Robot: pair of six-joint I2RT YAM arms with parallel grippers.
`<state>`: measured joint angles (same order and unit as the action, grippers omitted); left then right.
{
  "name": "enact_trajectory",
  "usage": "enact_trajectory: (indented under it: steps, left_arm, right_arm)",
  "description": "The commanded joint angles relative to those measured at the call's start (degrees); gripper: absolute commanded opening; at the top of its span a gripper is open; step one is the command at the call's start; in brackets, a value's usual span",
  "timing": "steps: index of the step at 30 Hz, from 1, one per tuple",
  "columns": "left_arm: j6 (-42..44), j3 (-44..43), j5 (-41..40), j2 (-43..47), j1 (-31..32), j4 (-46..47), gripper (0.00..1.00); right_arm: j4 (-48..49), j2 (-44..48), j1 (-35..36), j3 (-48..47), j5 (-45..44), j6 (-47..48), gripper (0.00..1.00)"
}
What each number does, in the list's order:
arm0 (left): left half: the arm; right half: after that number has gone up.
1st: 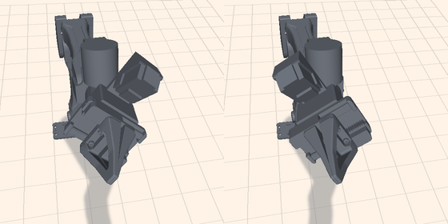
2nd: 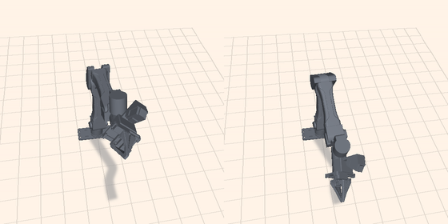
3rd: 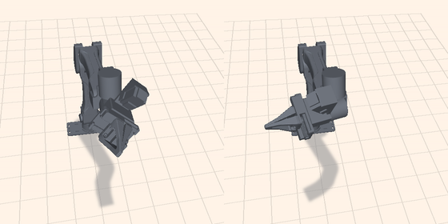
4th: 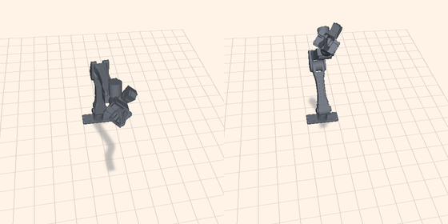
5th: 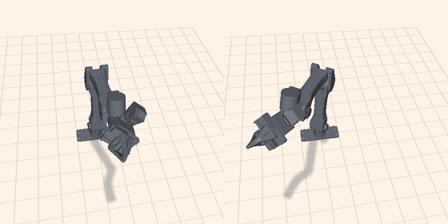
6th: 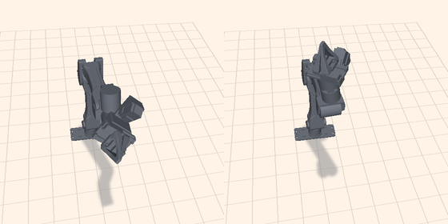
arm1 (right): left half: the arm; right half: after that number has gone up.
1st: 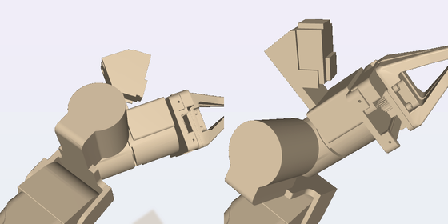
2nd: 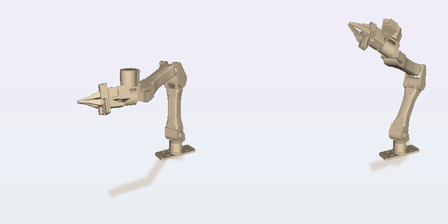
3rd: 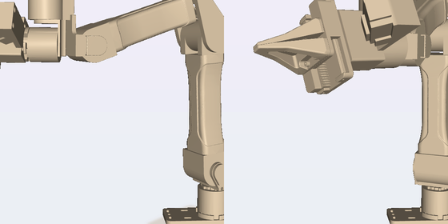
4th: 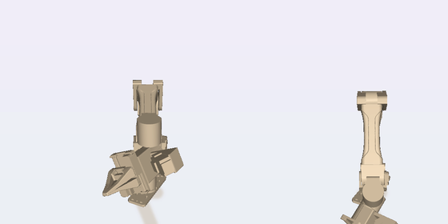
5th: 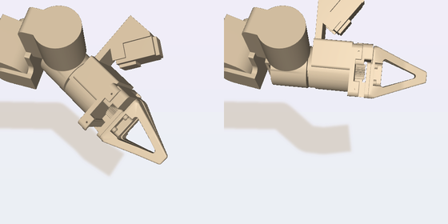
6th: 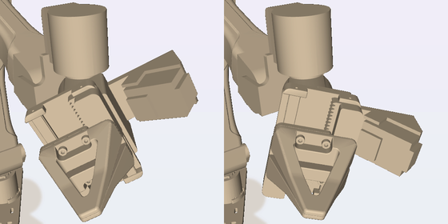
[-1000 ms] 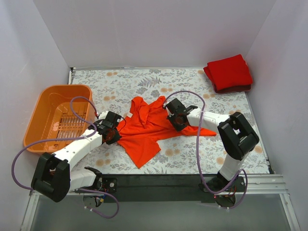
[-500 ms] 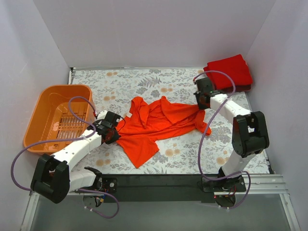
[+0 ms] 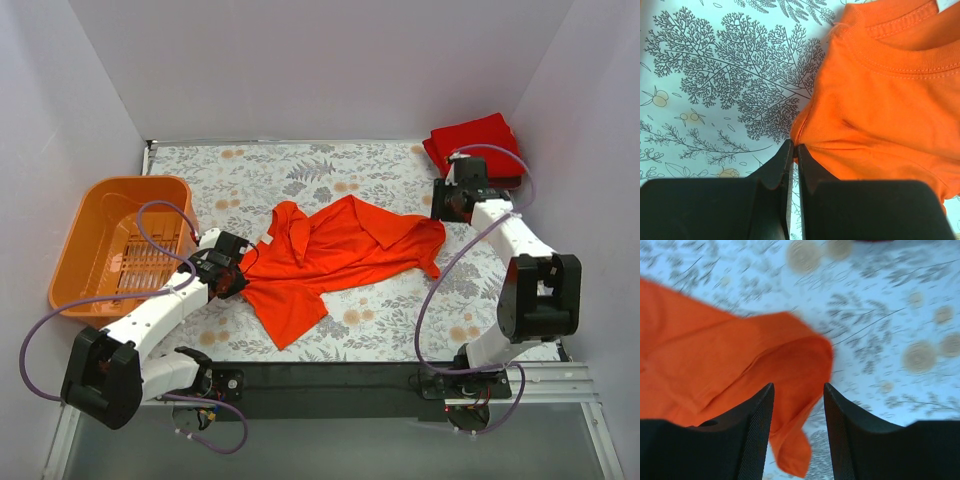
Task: Fold and stack the t-shirts
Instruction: Flatten the tshirt out
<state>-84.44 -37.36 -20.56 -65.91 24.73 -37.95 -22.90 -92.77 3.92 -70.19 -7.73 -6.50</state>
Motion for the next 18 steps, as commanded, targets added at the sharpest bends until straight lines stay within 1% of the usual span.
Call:
enact_trajectory:
  steps: [1, 3, 4, 6, 8, 11, 12, 13, 15, 16, 18]
  left_arm:
    - [-0.46, -0.87, -2.38, 2.01, -0.47, -0.19, 0.0]
    - [-0.46, -0.87, -2.38, 2.19, -0.65, -0.19, 0.0]
    - [-0.46, -0.87, -2.38, 2.36, -0.65, -0.02, 0.0]
    - [-0.46, -0.78, -2.12, 2.28, -0.56, -0.02, 0.0]
    - [-0.37, -0.87, -2.03, 2.28, -0.56, -0.01, 0.0]
    - [-0.28, -0.87, -1.68, 2.1, -0.65, 0.16, 0.0]
    - [-0.28, -0.87, -1.59, 2.1, -0.65, 0.25, 0.0]
    - [-0.2, -0.95, -1.5, 2.19, -0.65, 0.16, 0.0]
    - [-0.11, -0.87, -1.33, 2.19, -0.74, 0.34, 0.0]
    - [-0.11, -0.78, -1.33, 2.19, -0.74, 0.42, 0.0]
    - [-0.11, -0.78, -1.33, 2.19, -0.74, 0.34, 0.0]
  right_arm:
    - [0.48, 6.54, 1.87, 9.77, 13.6, -3.77, 0.5]
    - [1.8, 9.79, 1.79, 14.19, 14.94, -5.88, 0.51]
    - [1.89, 12.24, 1.88, 18.12, 13.72, -6.15, 0.54]
    - [2.94, 14.71, 1.88, 21.31, 10.91, -6.24, 0.6]
    - [3.29, 17.09, 1.88, 24.39, 10.8, -4.58, 0.64]
    - [2.86, 17.89, 2.75, 25.89, 9.93, -1.5, 0.64]
    - [2.77, 17.98, 3.89, 26.07, 8.18, -0.8, 0.64]
    - [2.68, 17.8, 4.51, 25.99, 7.99, -0.1, 0.62]
    - [2.68, 17.28, 6.7, 25.64, 4.23, 1.49, 0.59]
    - [2.68, 16.06, 7.49, 25.46, 3.34, 2.01, 0.56]
    - [2.77, 14.82, 8.81, 25.11, 1.67, 2.63, 0.55]
